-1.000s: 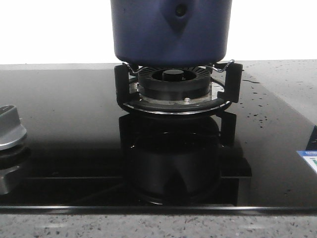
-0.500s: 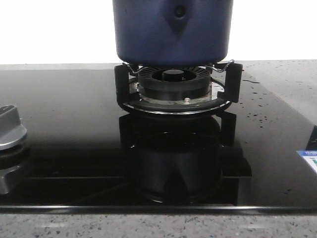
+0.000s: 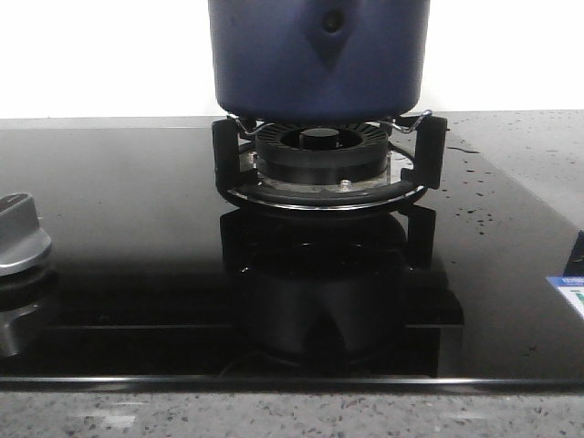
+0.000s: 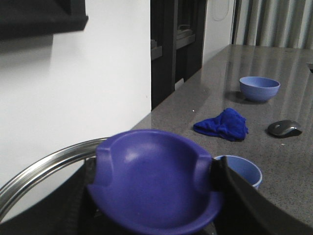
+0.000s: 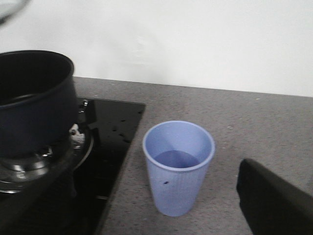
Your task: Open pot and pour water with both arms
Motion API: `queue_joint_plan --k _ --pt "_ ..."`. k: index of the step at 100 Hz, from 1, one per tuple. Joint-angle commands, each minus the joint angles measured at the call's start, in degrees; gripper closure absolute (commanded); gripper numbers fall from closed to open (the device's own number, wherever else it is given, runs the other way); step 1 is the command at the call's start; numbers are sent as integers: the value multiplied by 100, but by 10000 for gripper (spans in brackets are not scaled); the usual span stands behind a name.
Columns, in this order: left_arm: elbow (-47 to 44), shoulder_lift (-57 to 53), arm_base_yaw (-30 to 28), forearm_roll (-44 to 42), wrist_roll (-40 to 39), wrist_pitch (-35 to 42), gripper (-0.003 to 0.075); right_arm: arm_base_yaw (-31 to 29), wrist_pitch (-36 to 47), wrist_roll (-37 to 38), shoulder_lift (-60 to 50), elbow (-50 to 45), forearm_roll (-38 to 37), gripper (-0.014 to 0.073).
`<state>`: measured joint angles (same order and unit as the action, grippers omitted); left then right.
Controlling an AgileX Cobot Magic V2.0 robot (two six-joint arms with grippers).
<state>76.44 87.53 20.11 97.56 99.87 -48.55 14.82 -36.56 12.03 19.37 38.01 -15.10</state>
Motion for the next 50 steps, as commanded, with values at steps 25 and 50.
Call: queue_joint_plan --k 25,50 --pt "88 -1130 -391 -241 -886 -165 459 9 606 715 104 -454 -1458 9" --pt "-24 -1460 -391 -282 -886 -165 459 -38 1965 879 327 -1509 -1480 9"
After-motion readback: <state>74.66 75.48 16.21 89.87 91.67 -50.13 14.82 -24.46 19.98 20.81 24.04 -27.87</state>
